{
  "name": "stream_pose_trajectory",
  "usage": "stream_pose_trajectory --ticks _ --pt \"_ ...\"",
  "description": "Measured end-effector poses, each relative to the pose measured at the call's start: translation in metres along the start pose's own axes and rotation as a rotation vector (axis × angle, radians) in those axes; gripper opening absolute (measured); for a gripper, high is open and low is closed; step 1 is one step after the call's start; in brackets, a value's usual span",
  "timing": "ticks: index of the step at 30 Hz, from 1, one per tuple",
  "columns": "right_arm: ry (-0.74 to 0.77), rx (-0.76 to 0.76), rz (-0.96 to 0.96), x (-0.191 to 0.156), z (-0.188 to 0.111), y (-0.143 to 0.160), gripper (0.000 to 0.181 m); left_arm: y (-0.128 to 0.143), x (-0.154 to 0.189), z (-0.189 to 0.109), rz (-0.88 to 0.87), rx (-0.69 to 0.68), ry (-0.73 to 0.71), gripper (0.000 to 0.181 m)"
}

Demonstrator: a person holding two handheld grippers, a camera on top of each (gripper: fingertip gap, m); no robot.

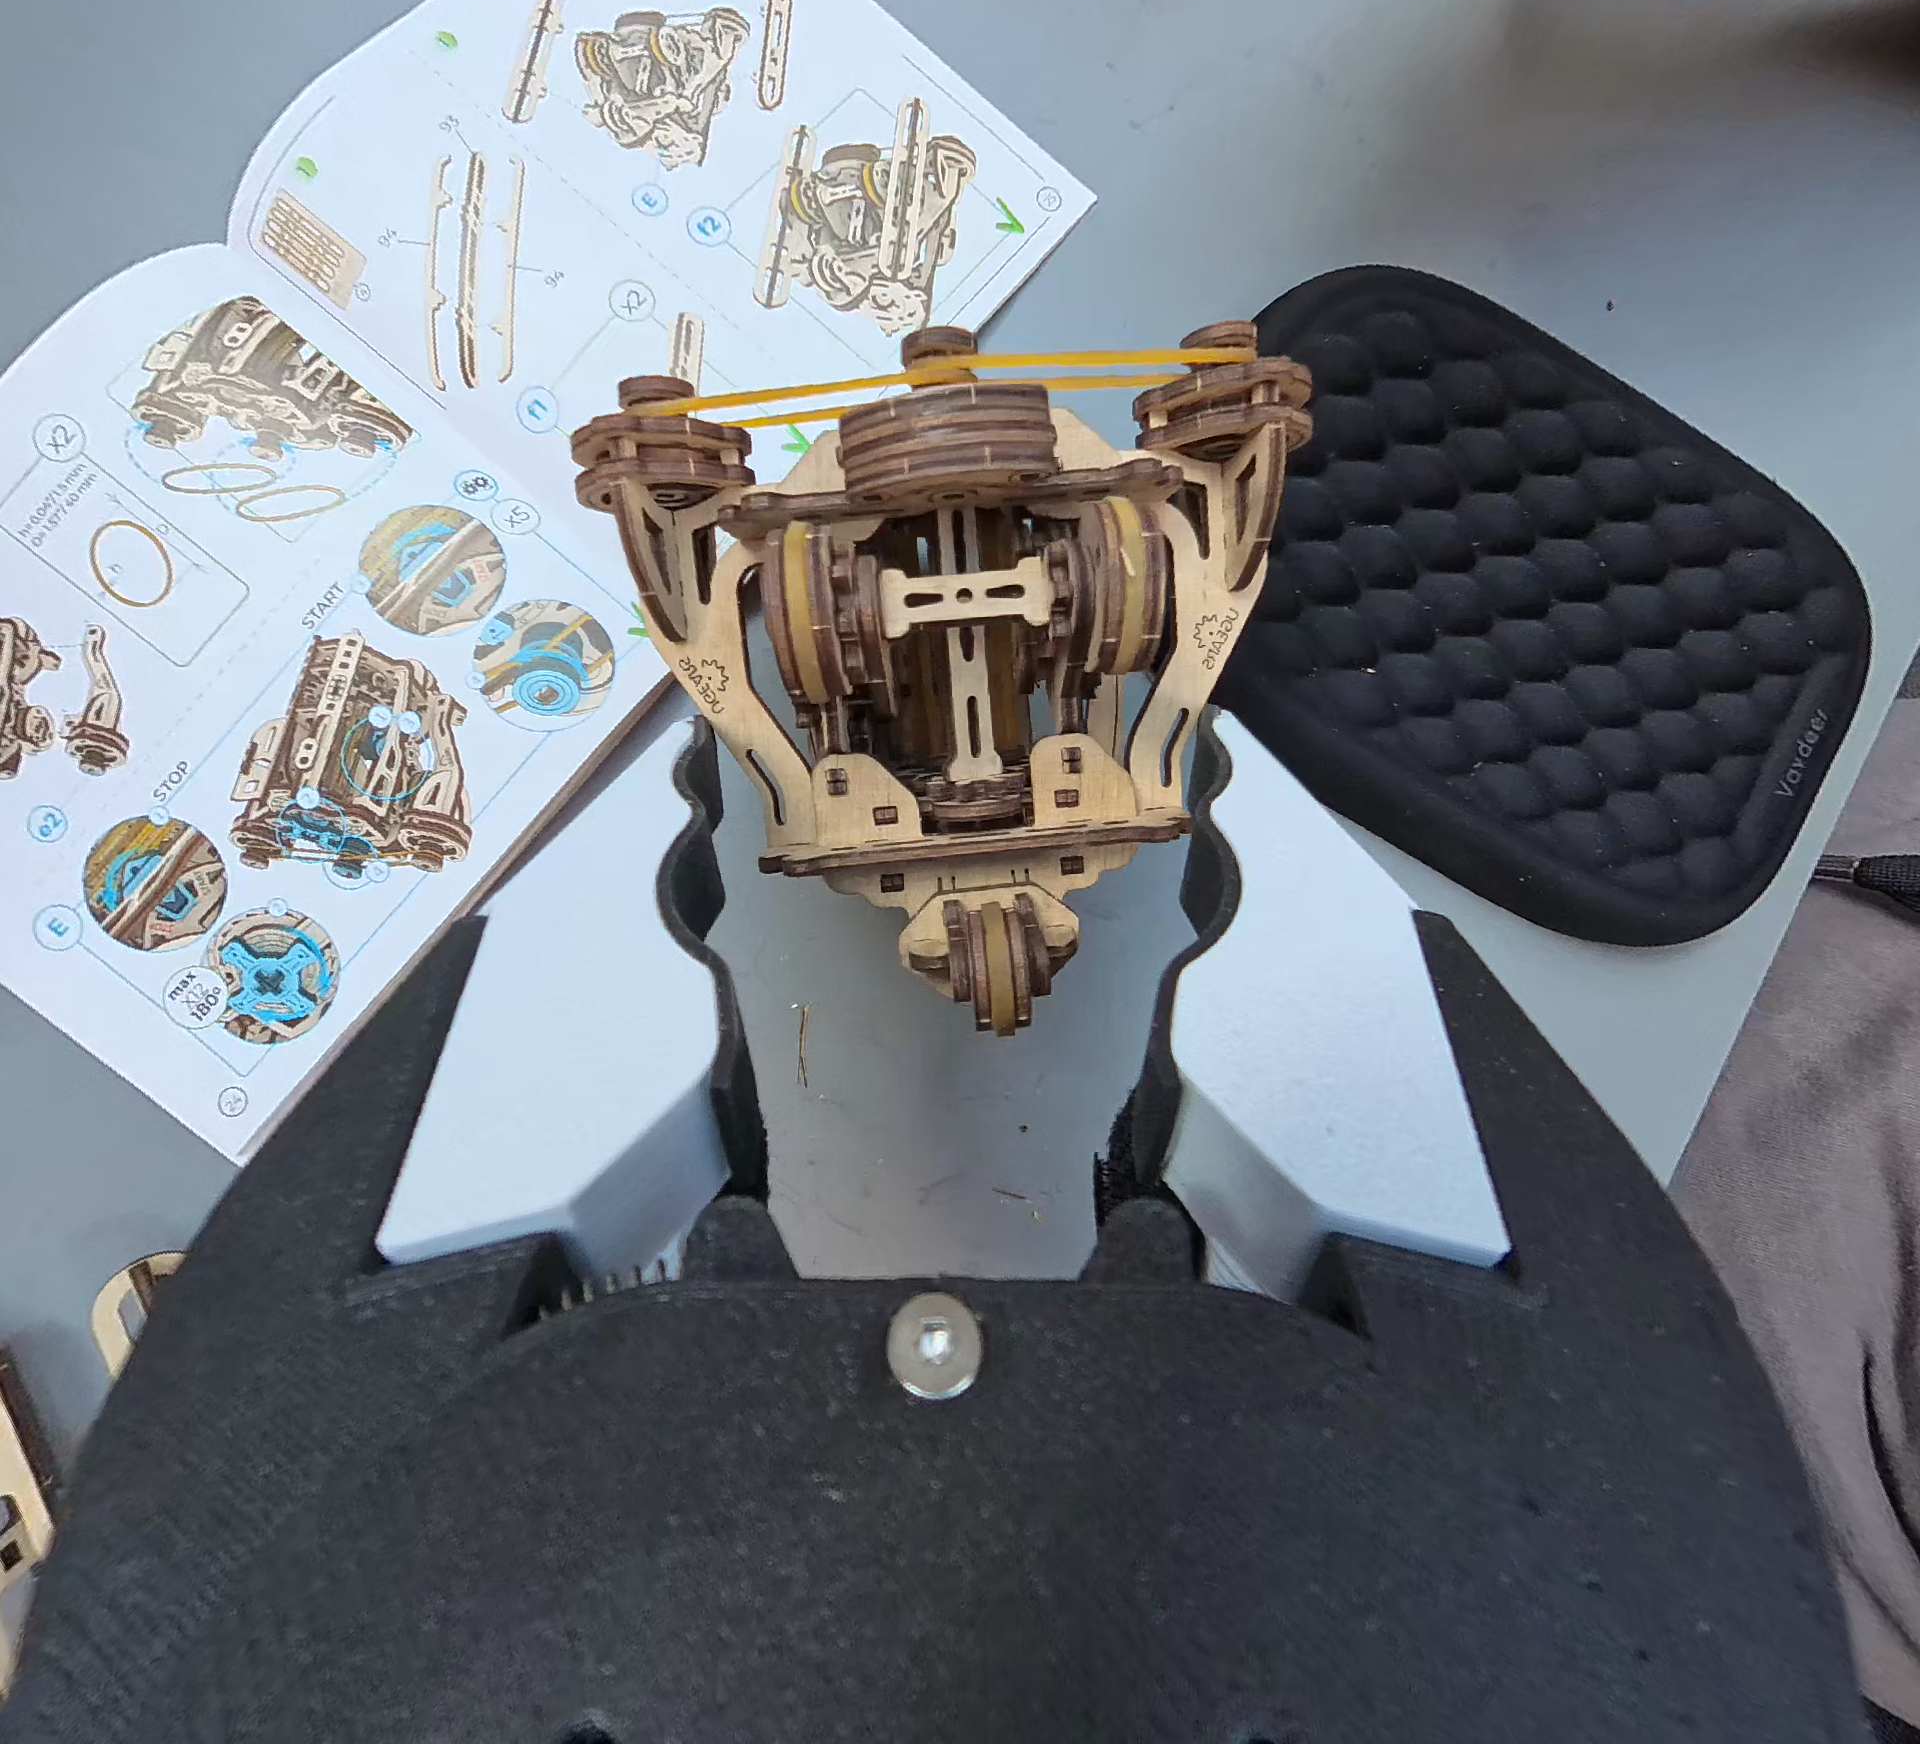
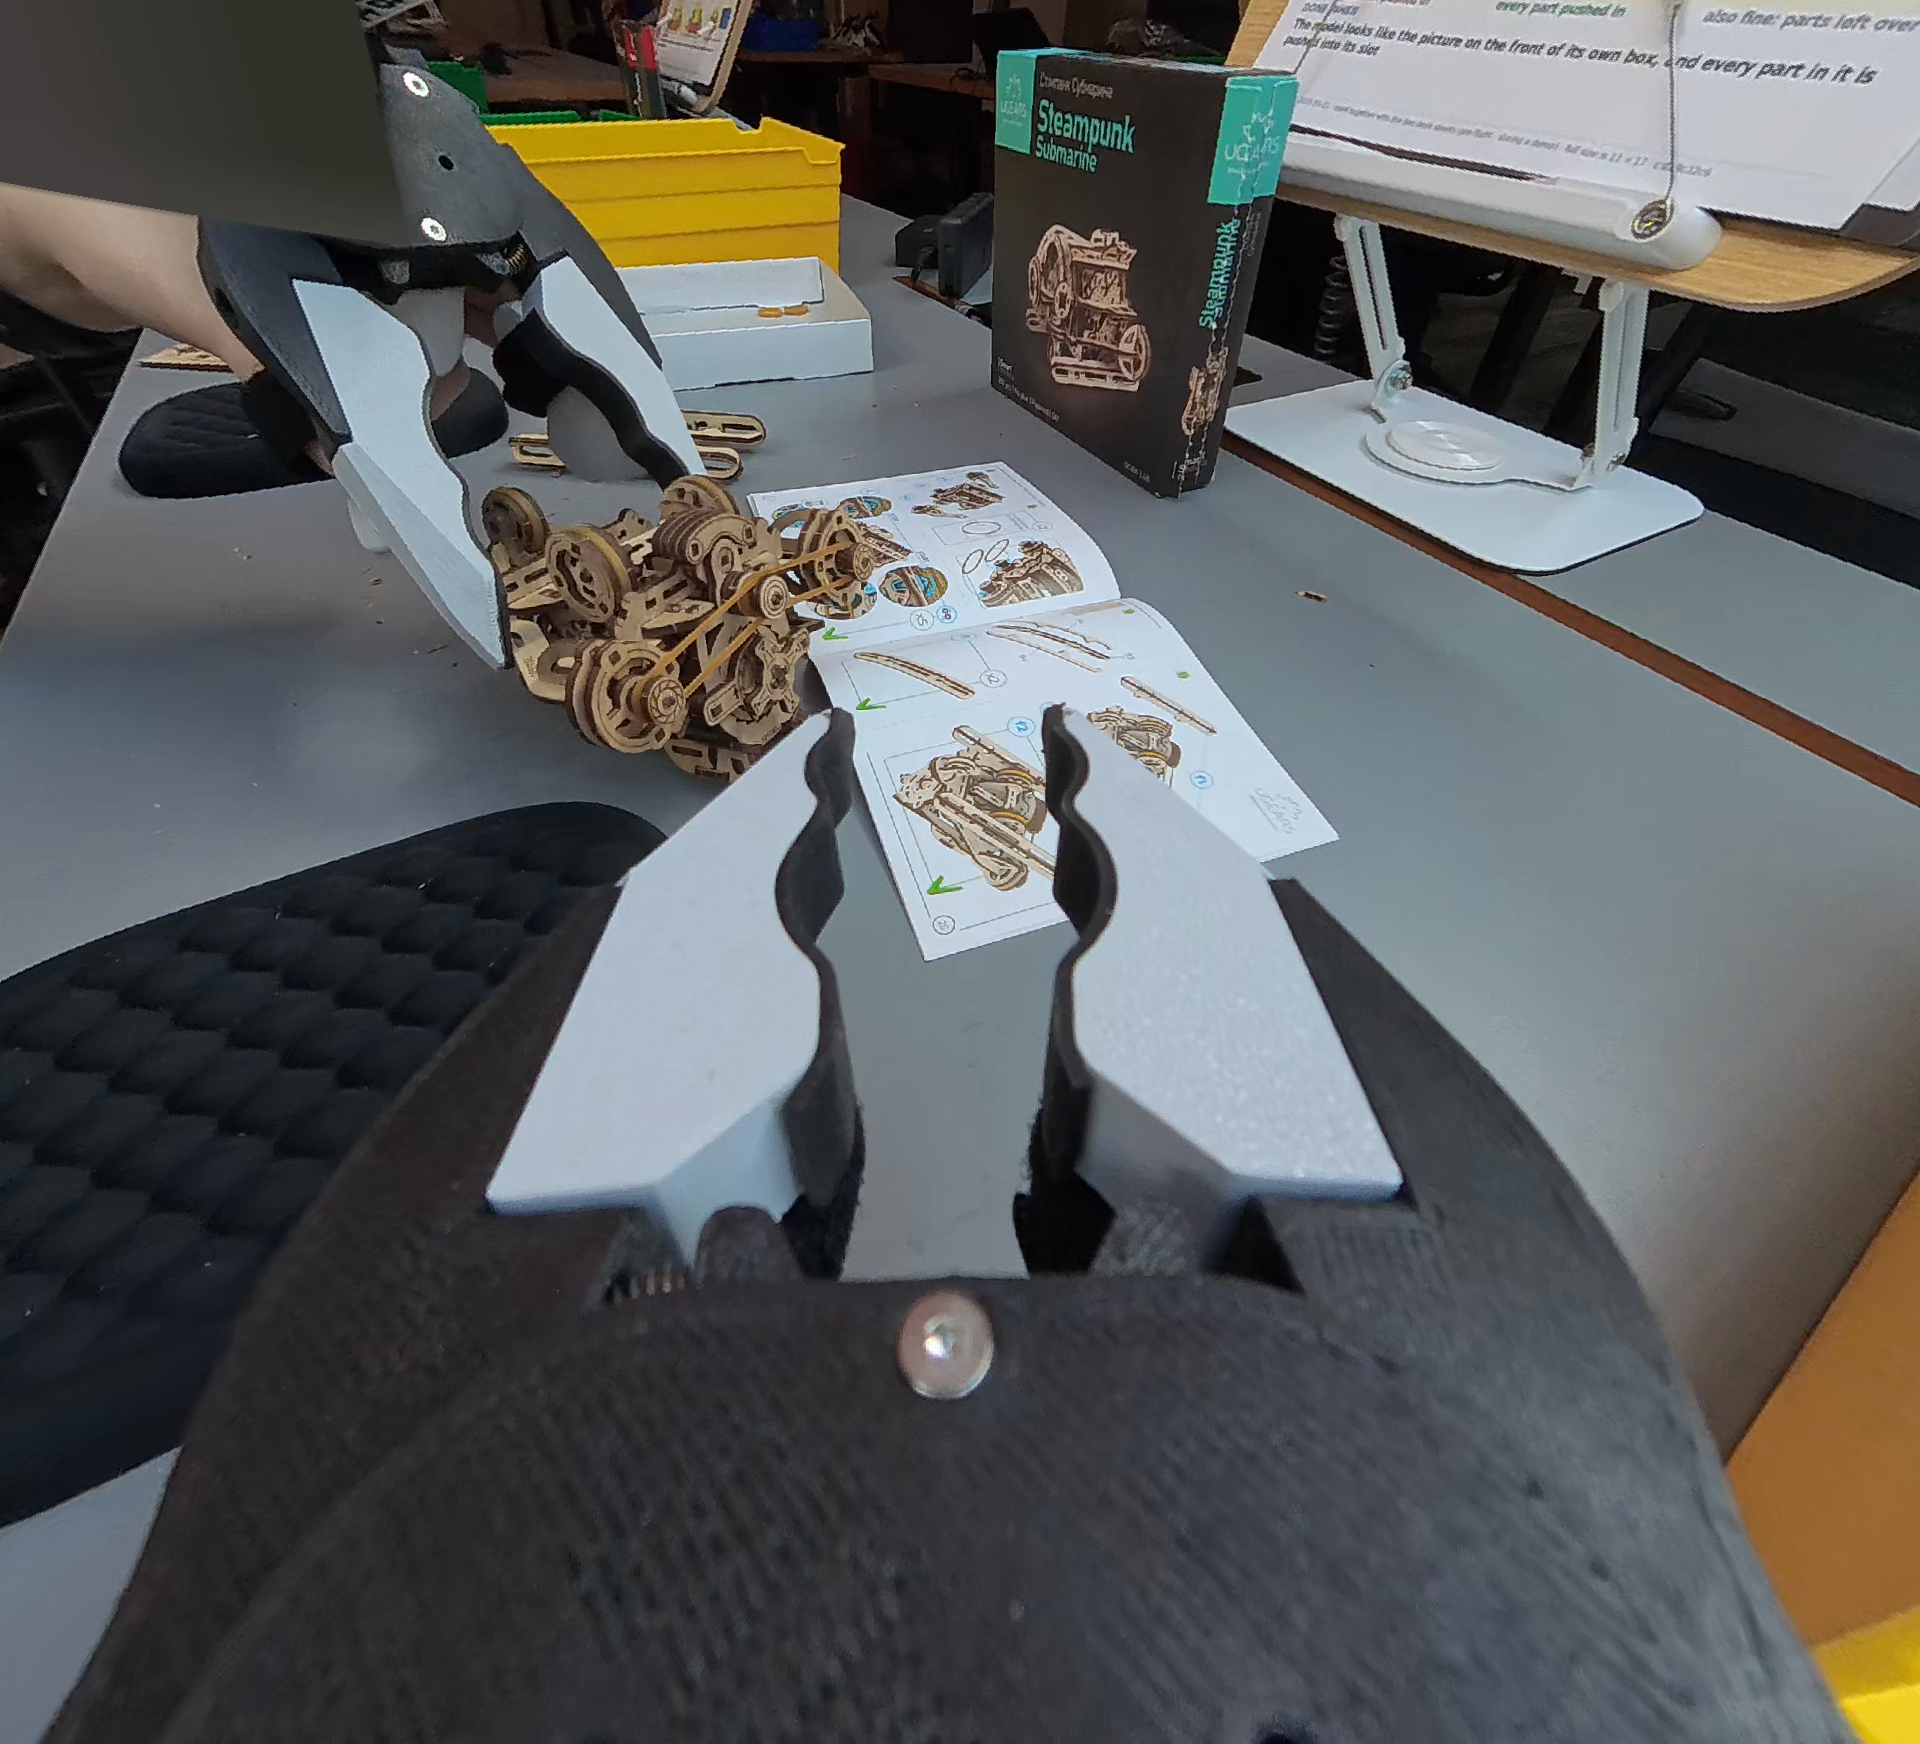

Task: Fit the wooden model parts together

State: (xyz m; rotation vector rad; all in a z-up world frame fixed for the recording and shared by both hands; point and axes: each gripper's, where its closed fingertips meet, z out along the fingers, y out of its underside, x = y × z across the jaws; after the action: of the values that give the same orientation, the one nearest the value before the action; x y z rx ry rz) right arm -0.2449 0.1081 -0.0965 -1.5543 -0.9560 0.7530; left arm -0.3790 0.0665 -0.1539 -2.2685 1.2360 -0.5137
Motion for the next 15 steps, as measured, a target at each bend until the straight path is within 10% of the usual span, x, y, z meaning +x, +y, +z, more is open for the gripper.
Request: stream_pose_trajectory --ticks 15 --pt "-0.008 -0.016 0.005 -0.001 0.002 0.004 0.035 -0.009 -0.002 -0.021 -0.038 0.132 -0.018 0.085"
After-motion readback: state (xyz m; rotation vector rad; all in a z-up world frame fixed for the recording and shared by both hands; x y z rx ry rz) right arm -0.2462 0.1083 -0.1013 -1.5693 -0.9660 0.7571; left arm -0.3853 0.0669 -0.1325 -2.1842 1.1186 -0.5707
